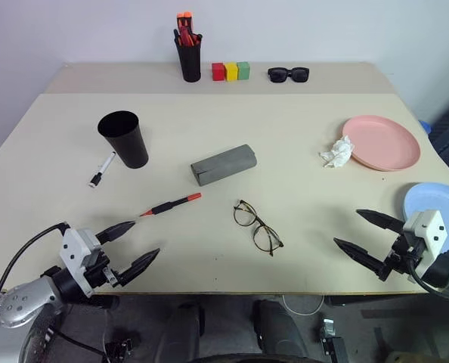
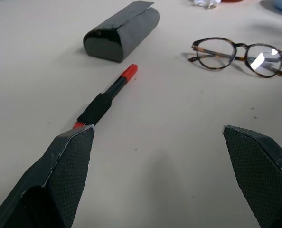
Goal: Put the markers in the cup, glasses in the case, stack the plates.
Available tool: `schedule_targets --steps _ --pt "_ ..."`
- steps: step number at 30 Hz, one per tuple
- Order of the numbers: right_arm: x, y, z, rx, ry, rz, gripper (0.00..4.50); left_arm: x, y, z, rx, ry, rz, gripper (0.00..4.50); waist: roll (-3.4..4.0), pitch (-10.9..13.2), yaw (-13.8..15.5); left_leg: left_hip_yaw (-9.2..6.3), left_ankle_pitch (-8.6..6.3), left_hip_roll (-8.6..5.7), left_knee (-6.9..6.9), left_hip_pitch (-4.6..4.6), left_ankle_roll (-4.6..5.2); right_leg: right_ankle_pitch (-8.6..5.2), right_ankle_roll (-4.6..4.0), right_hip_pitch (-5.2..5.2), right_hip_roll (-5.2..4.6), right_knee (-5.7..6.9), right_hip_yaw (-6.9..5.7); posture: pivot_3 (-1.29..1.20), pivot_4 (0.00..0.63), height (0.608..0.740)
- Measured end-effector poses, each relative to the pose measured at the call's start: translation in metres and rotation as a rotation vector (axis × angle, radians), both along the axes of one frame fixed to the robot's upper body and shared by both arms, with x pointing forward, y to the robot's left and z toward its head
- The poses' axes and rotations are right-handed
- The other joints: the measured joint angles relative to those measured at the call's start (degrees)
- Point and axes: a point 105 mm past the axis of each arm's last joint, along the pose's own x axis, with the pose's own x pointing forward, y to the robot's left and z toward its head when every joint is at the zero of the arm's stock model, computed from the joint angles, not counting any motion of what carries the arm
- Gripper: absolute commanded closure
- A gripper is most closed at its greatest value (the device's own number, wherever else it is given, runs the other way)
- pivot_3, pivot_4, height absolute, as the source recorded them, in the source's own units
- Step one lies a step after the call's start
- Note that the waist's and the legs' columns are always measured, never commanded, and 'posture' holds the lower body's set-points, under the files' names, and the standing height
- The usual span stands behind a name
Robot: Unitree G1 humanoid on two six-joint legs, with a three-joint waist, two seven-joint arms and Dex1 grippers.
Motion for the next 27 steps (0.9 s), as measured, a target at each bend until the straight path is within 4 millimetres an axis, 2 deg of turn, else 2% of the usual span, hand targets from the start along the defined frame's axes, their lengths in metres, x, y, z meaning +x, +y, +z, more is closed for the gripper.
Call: schedule_targets --steps 9,14,20,27 --pt "0.002 -0.006 -0.004 0.013 -0.015 -0.044 0.0 -0.001 -0.007 -0.01 -0.021 -0.048 0.05 0.05 0.0 0.0 0.03 0.0 0.0 0.0 -0.02 -0.01 0.0 0.0 0.0 -0.01 0.0 -0.03 0.0 0.0 0.15 0.74" --pt "-0.004 -0.01 -0.011 0.017 0.008 -0.068 0.0 0.001 -0.001 -0.017 -0.02 -0.045 0.074 0.05 -0.01 0.0 0.04 0.01 -0.01 -0.01 0.0 -0.03 0.0 -0.01 0.0 -0.01 0.0 -0.04 0.0 0.0 0.15 0.74" --pt "-0.005 -0.01 -0.011 0.02 -0.01 -0.074 0.0 0.007 0.0 -0.012 -0.006 -0.063 0.055 0.05 0.0 0.0 0.0 0.0 -0.01 0.0 -0.03 -0.02 0.0 -0.01 0.0 -0.03 0.0 -0.04 0.0 0.0 0.15 0.74" --pt "-0.008 0.001 -0.013 0.033 -0.019 -0.05 0.0 0.015 0.01 -0.01 0.008 -0.052 0.04 0.05 0.01 -0.01 -0.01 0.01 -0.01 0.0 -0.02 -0.03 0.0 0.0 0.0 -0.03 -0.01 -0.04 0.0 0.0 0.15 0.74"
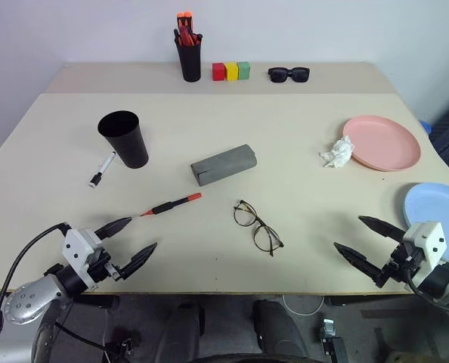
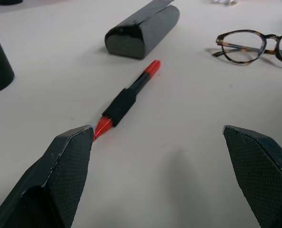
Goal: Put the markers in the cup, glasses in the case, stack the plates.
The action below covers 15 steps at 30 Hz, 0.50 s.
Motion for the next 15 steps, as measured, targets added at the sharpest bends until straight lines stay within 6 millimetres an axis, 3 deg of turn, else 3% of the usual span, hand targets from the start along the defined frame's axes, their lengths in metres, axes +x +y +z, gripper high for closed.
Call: schedule_targets --steps 10,15 --pt "0.006 0.014 0.002 0.012 -0.018 0.058 0.0 0.002 0.003 0.0 -0.001 0.016 0.008 0.05 0.0 0.0 -0.02 -0.01 0.0 0.0 0.0 0.02 0.0 0.0 0.0 0.0 0.01 0.03 0.0 0.0 0.15 0.74" --pt "0.015 0.029 0.014 -0.004 -0.049 0.151 0.0 0.02 0.01 0.008 0.048 0.086 0.063 0.05 -0.01 0.01 0.01 -0.03 0.01 0.0 0.04 0.03 0.01 0.0 0.0 0.02 0.01 0.08 -0.01 0.0 0.15 0.74"
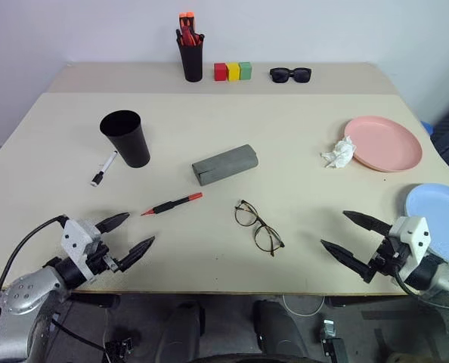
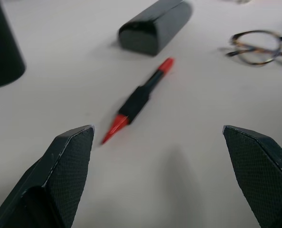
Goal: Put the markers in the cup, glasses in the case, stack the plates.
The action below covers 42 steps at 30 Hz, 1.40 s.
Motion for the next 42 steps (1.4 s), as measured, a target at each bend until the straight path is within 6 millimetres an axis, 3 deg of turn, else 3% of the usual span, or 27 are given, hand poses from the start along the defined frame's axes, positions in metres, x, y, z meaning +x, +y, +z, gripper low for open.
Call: schedule_targets --steps 5,10,17,24,32,35,42 --pt "0.017 0.026 0.023 -0.031 -0.087 0.144 0.0 0.037 0.006 0.028 0.198 0.052 0.017 0.05 -0.04 0.02 -0.04 -0.04 0.01 0.0 -0.02 0.01 0.01 0.0 0.03 -0.03 0.04 0.09 -0.03 0.0 0.15 0.74" --pt "0.027 0.054 0.032 -0.067 -0.141 0.3 0.0 0.067 -0.017 0.061 0.321 0.085 -0.147 0.05 -0.05 0.06 -0.18 -0.02 0.01 -0.02 -0.07 -0.02 0.01 0.01 0.11 -0.06 0.05 0.06 -0.04 0.0 0.15 0.74" --pt "0.037 0.059 0.024 -0.099 -0.13 0.369 0.0 0.086 -0.033 0.034 0.409 0.224 -0.26 0.05 -0.09 0.13 -0.43 -0.02 0.01 -0.02 -0.12 -0.04 0.02 0.07 0.29 -0.18 0.08 0.21 -0.04 0.0 0.15 0.74" --pt "0.043 0.058 0.021 -0.1 -0.156 0.362 0.0 0.085 -0.043 0.01 0.481 0.328 -0.342 0.05 -0.11 0.14 -0.26 -0.03 0.01 -0.02 -0.06 -0.04 0.02 0.07 0.29 -0.13 0.08 0.23 -0.04 0.0 0.15 0.74" --pt "0.044 0.056 0.018 -0.094 -0.169 0.36 0.0 0.087 -0.054 0.01 0.526 0.342 -0.422 0.05 -0.11 0.14 -0.25 -0.04 0.01 -0.02 -0.03 -0.02 0.02 0.09 0.33 -0.13 0.08 0.32 -0.04 0.0 0.15 0.74" --pt "0.046 0.056 0.018 -0.089 -0.172 0.35 0.0 0.091 -0.054 0.012 0.564 0.342 -0.41 0.84 -0.11 0.14 -0.23 -0.05 0.02 -0.02 0.0 -0.01 0.02 0.09 0.34 -0.12 0.08 0.37 -0.04 0.0 0.15 0.74" --pt "0.045 0.065 0.02 -0.08 -0.162 0.352 0.0 0.095 -0.055 0.015 0.592 0.372 -0.384 4.27 -0.11 0.14 -0.39 -0.05 0.02 -0.02 -0.01 0.0 0.02 0.08 0.37 -0.14 0.09 0.41 -0.04 0.0 0.15 0.74"
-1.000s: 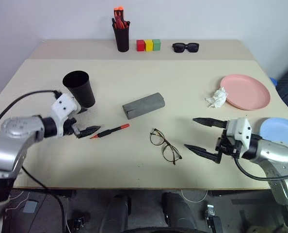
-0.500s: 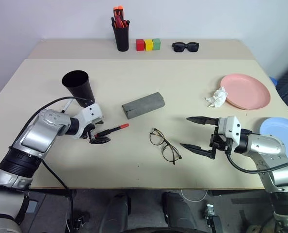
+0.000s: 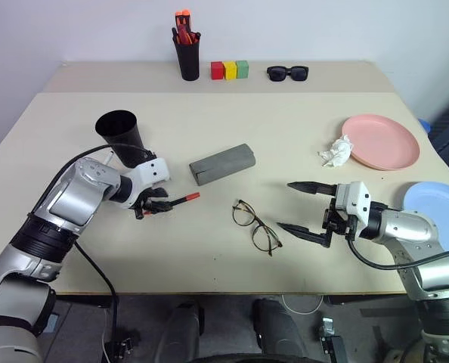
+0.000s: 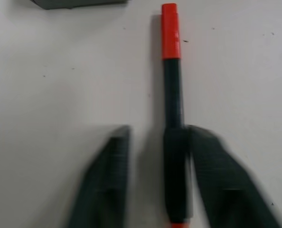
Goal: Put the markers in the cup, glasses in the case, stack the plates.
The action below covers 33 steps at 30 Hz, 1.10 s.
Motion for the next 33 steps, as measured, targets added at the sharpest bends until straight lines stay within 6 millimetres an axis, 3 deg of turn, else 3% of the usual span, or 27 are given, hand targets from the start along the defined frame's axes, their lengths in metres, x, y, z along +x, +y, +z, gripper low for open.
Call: schedule_targets --steps 5,9,13,17,19,24,33 --pt "0.003 0.002 0.005 0.005 -0.005 -0.005 0.0 -0.01 -0.003 -0.001 0.003 -0.001 -0.022 4.27 0.0 0.0 -0.08 -0.01 0.0 0.0 -0.02 -0.01 0.0 0.0 0.01 -0.02 0.0 0.01 0.0 0.0 0.15 0.74" --pt "0.007 0.003 0.008 0.035 -0.006 -0.031 0.0 -0.018 -0.02 0.011 -0.166 -0.11 -0.034 4.27 -0.02 0.02 0.05 -0.06 0.0 0.01 0.0 -0.04 0.0 0.01 0.0 -0.05 -0.01 0.03 0.0 0.0 0.15 0.74" --pt "0.015 0.01 0.018 0.116 -0.022 -0.057 0.0 0.008 -0.039 0.076 -0.519 -0.562 0.132 4.27 -0.08 0.04 0.6 -0.16 0.03 -0.02 0.2 -0.05 -0.05 0.03 0.01 0.08 -0.03 0.05 -0.07 0.0 0.15 0.74" --pt "0.023 0.012 0.017 0.142 -0.02 -0.077 0.0 0.025 -0.023 0.132 -0.702 -0.869 0.396 4.27 -0.11 0.04 0.45 -0.16 0.03 -0.04 0.21 -0.03 -0.05 0.05 0.04 0.08 -0.03 0.06 -0.07 0.0 0.15 0.74" --pt "0.027 0.014 0.018 0.153 -0.023 -0.078 0.0 0.031 -0.01 0.146 -0.705 -0.982 0.538 4.27 -0.09 0.03 0.09 -0.13 0.03 -0.04 0.14 0.02 -0.05 0.06 0.05 0.06 -0.03 0.08 -0.06 0.0 0.15 0.74" --pt "0.038 0.02 0.023 0.157 -0.039 -0.071 0.0 0.038 0.023 0.144 -0.621 -1.137 0.84 4.27 -0.09 0.03 0.25 -0.14 0.03 -0.05 0.08 0.02 -0.06 0.06 0.05 0.03 -0.02 0.12 -0.07 0.0 0.15 0.74" --pt "0.04 0.029 0.025 0.169 -0.052 -0.046 0.0 0.05 0.068 0.125 -0.49 -1.266 1.151 4.27 -0.09 0.03 0.42 -0.15 0.05 -0.08 0.09 0.01 -0.09 0.07 0.07 0.03 -0.02 0.12 -0.08 0.0 0.15 0.74"
